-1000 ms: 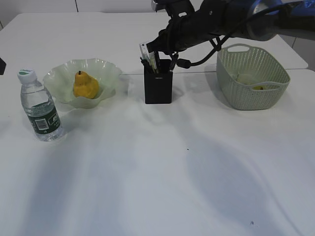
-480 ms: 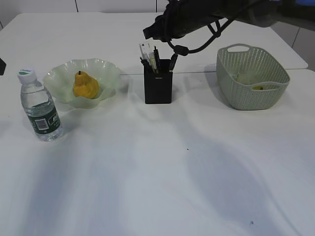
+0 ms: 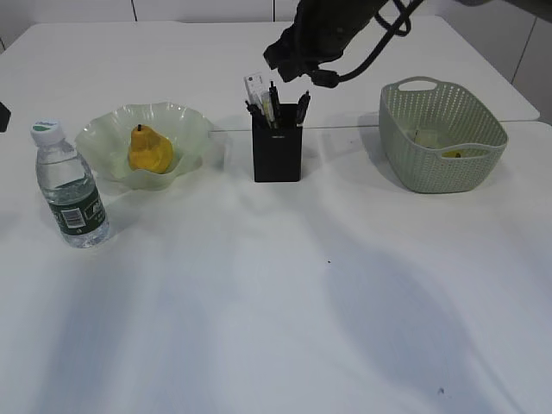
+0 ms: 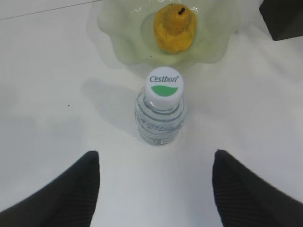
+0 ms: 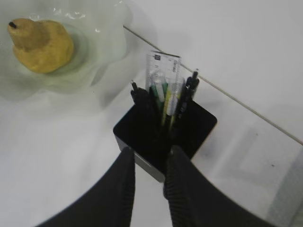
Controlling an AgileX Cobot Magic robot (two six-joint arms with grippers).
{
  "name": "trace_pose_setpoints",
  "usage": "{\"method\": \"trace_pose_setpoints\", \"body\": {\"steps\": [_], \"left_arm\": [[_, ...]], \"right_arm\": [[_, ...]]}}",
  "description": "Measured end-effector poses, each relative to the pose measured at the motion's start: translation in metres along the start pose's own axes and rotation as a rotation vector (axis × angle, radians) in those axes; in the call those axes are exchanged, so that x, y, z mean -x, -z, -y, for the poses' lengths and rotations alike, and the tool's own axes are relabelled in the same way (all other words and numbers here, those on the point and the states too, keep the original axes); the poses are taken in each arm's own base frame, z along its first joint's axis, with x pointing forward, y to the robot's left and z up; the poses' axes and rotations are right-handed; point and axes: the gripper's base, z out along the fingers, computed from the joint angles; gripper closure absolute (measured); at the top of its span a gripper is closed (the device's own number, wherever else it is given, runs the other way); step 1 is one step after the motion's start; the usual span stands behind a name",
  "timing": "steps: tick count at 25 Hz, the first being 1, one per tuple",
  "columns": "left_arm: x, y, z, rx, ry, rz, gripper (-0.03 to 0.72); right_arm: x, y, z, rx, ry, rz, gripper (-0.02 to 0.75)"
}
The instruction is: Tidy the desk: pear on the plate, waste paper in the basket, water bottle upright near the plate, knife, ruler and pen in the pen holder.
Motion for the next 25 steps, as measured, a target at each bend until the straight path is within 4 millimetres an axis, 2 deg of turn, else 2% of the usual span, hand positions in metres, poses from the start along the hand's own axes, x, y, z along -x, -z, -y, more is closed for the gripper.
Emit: {"method": "trace_pose_setpoints", "body": {"steps": [7,10,21,25], "left_arm": [[0.000,0.000,0.000,0.000,0.000,-0.002,0.162],[-0.001,0.000,0.000,-0.002,0.000,-0.012,0.162],[-0.004,0.000,0.001,-0.006,0.000,-0.040,0.162],[-0.005,0.000,0.001,-0.008,0.000,-0.051,0.162]], "right_arm": [[0.006,0.044,0.011,-0.130,-0.081,-0.166,0.529],[0.007,0.051,0.014,-0.173,-0.123,-0.180,0.529],[0.007,0.052,0.014,-0.188,-0.218,-0.180,0.529],[0.011,0.065,0.013,-0.192,-0.219,-0.157,0.528]]}}
